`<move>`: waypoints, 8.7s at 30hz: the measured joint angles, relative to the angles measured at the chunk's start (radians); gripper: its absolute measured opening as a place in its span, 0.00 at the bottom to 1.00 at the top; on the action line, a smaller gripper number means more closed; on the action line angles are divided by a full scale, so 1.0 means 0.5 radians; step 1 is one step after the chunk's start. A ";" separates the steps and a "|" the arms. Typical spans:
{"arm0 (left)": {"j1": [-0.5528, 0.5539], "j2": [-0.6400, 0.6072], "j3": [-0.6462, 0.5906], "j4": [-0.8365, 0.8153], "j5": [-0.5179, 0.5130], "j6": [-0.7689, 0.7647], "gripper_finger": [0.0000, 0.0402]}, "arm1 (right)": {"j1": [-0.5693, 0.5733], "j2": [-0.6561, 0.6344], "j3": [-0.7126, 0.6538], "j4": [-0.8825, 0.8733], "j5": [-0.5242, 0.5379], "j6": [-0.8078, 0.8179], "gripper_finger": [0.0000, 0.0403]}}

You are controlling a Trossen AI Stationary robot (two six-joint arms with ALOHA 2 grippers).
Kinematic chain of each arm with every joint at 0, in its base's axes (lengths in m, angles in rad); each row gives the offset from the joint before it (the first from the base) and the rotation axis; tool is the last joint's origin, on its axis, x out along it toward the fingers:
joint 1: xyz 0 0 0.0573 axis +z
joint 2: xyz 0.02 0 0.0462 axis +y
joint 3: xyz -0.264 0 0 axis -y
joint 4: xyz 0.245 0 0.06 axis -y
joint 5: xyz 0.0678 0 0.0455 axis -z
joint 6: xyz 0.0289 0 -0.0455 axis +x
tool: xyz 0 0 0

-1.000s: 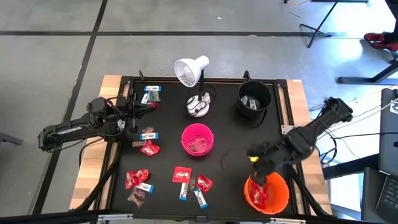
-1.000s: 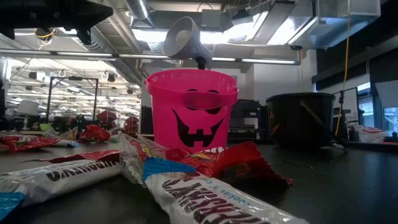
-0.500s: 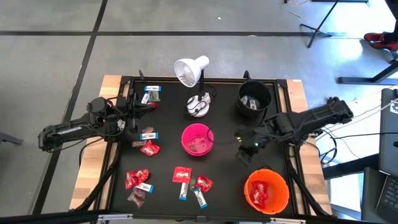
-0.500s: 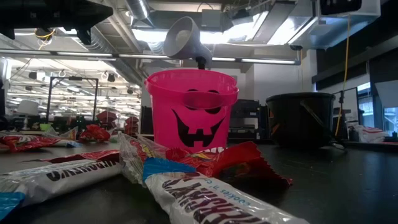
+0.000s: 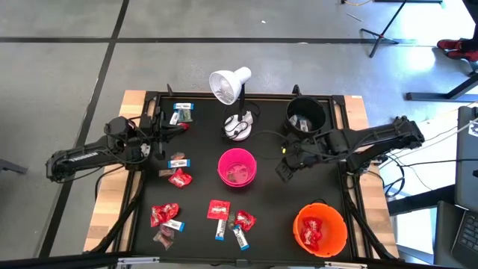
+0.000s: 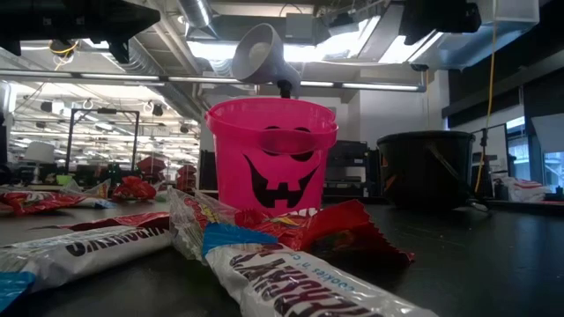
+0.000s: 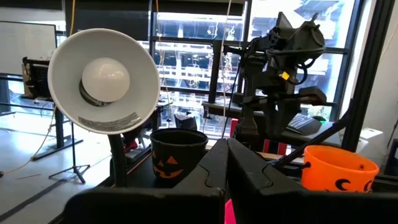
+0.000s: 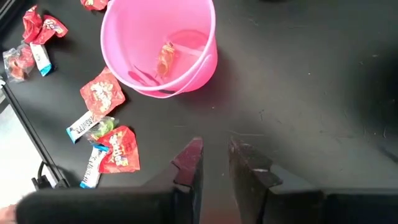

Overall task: Sort candy
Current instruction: Put the red candy into the orange bucket

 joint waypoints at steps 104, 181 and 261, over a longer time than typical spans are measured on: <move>0.248 1.624 1.386 -2.327 -0.969 0.173 0.59 | 0.001 0.001 -0.002 0.000 -0.020 0.000 0.18; 0.571 2.342 0.887 -1.805 -0.707 -0.002 0.02 | 0.001 0.001 -0.002 0.016 -0.021 0.000 0.18; -0.797 1.808 1.418 -0.479 -0.455 0.021 0.00 | 0.169 0.357 -0.002 1.461 1.336 -1.339 0.18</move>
